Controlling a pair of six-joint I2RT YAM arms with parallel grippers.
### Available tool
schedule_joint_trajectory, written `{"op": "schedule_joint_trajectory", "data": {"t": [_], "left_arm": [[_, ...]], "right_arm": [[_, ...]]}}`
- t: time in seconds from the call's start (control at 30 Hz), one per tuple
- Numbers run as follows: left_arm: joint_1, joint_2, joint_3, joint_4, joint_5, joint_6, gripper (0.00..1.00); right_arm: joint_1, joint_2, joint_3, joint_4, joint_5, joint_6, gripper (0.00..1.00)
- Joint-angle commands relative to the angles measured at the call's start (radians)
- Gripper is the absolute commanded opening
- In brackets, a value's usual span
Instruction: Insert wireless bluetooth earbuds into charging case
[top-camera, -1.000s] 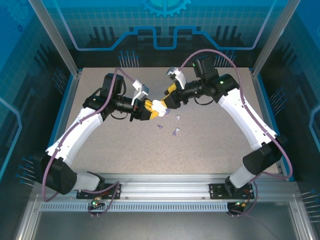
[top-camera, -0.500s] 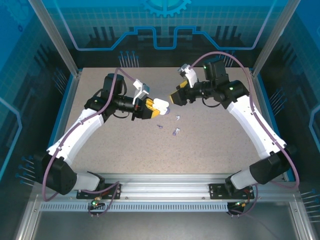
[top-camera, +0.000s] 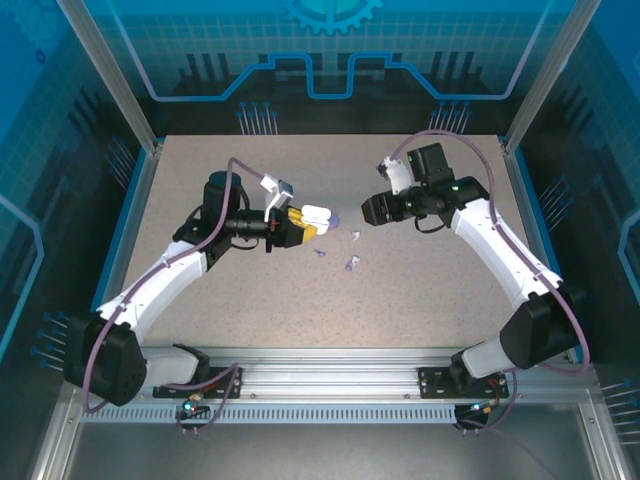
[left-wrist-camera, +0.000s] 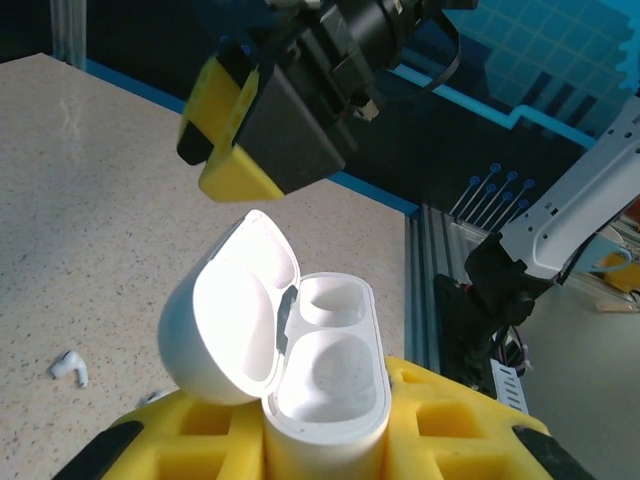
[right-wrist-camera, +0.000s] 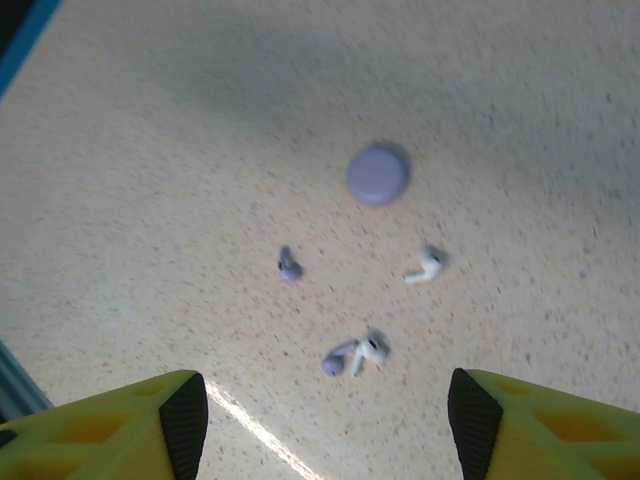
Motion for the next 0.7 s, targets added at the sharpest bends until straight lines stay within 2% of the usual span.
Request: {"op": "schedule_joint_trajectory", "data": {"t": [0.0,0.3,0.67], "left_arm": [[0.005,-0.042,-0.045,0.126,-0.039,-0.073,0.08],[0.005,-0.118,-0.145,0.168,-0.091,-0.119,0.08],[0.003,-0.160,-0.208,0.183,-0.097,-0.126,0.08]], "right_arm": [[-0.009,0.043,-0.033,0.008,0.072,0.074,0.67],[0.013,0.190,-0.056,0.066,0.119,0.198,0.65],[0.079,0.406,0.065,0.061,0.235,0.314,0.62]]}}
